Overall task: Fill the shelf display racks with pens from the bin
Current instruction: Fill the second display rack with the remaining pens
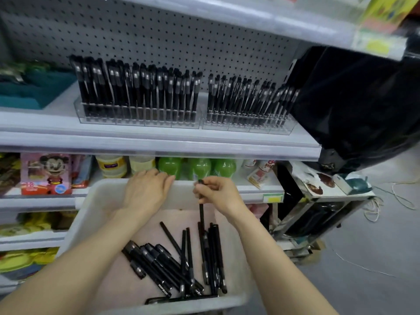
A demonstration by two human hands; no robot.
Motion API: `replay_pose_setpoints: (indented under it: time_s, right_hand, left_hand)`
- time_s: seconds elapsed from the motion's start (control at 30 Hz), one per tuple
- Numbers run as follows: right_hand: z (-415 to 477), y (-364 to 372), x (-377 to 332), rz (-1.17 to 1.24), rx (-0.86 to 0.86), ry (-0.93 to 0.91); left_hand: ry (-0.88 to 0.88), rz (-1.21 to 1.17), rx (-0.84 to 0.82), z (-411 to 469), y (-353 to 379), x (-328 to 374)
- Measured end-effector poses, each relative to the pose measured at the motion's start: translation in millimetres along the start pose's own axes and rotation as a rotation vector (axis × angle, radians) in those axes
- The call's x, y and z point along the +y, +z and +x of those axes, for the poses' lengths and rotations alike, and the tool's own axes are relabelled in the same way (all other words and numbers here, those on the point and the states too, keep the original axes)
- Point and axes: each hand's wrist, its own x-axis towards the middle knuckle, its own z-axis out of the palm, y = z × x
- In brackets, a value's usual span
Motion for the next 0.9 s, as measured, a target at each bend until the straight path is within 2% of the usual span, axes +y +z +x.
replay_pose_setpoints:
  time_s: [0.17, 0.27, 0.5, 0.77, 0.9]
  right_hand:
    - [22, -47, -38, 0.008, 0.018, -0.175]
    - [34, -79, -55, 0.033, 0.124, -0.213]
    - [57, -180, -88, -0.013, 0.363, -0.331]
    - [90, -247, -119, -0.182, 0.608, -0.462]
    - [117, -247, -129, -0.214, 0.628, -0.490]
  left_hand:
    - [0.104, -0.077, 0.063, 48, -23, 42]
    - [0.186, -0.120, 0.076, 78, -34, 76]
    - [0.343, -0.045, 0.069, 148, -27, 151]
    - [0.340, 0.038, 0.092, 186, -3, 186]
    - [0.288, 0.043, 0.114, 187, 5, 186]
